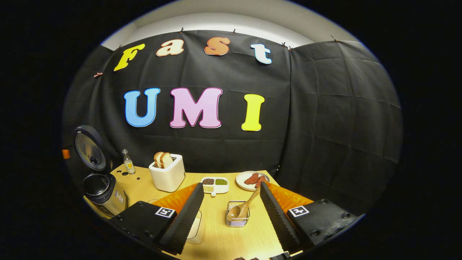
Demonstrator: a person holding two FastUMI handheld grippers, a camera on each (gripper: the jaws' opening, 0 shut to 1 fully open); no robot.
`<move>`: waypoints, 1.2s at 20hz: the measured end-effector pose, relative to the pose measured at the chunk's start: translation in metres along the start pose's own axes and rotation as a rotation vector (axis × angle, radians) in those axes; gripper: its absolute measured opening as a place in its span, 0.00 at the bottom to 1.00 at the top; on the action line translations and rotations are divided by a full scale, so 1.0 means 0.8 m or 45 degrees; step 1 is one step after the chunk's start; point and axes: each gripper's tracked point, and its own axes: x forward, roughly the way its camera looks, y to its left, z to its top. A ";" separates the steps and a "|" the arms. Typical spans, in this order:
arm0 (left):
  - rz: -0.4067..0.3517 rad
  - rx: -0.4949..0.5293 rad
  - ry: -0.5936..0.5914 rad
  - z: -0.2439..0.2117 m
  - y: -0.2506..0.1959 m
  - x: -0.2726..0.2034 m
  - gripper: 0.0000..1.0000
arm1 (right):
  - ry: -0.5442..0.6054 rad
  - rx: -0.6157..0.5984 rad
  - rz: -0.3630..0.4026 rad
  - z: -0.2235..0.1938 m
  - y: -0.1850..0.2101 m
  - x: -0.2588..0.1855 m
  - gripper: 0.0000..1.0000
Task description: Close the left gripper, press the button to open the rice cooker; take a wooden spoon from the chopstick holder with the right hand, scoop a spoonful of rice and pour it into the rice cooker, then put the wooden spoon back into the chopstick holder.
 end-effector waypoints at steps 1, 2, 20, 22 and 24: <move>0.008 -0.006 0.001 -0.003 -0.003 -0.001 0.10 | 0.005 0.009 0.003 -0.003 -0.005 0.007 0.98; 0.021 0.006 0.005 -0.008 -0.007 -0.003 0.13 | 0.017 0.018 0.000 -0.008 -0.012 0.015 0.98; 0.062 0.196 0.051 -0.044 -0.132 -0.011 0.96 | 0.400 0.277 0.021 -0.151 -0.090 0.172 0.99; 0.082 0.184 0.077 -0.054 -0.138 -0.012 0.97 | 0.471 0.309 0.033 -0.177 -0.090 0.189 0.99; 0.105 0.172 0.095 -0.063 -0.140 -0.017 0.97 | 0.505 0.342 0.036 -0.199 -0.092 0.204 0.99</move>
